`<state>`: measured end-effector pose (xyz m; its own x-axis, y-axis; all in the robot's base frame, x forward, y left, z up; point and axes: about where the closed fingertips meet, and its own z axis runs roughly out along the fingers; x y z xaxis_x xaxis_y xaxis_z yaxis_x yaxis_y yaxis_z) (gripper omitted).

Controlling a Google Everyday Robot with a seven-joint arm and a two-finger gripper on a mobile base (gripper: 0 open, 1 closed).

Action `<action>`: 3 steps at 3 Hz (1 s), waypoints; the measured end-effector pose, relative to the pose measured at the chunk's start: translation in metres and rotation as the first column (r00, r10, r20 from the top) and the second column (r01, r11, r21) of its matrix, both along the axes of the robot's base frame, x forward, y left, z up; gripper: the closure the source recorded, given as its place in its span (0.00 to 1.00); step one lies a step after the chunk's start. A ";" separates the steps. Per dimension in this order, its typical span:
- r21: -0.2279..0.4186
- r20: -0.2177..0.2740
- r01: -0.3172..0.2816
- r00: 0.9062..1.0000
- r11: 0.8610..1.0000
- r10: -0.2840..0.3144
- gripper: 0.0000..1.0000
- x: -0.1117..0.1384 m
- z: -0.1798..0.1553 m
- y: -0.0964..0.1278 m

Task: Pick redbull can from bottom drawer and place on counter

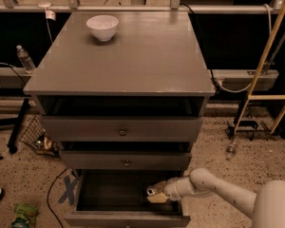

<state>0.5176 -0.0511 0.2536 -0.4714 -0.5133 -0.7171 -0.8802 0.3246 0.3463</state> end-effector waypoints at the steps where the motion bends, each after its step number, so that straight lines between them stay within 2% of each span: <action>1: 0.057 0.097 0.023 0.995 0.998 -0.028 1.00 -0.007 0.049 -0.023; 2: 0.057 0.175 0.039 0.983 0.998 -0.049 1.00 -0.016 0.099 -0.052; 3: 0.057 0.175 0.039 0.983 0.998 -0.049 1.00 -0.016 0.099 -0.051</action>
Offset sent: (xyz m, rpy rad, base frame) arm -0.0221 -0.0817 0.1611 0.0412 -0.2777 -0.0539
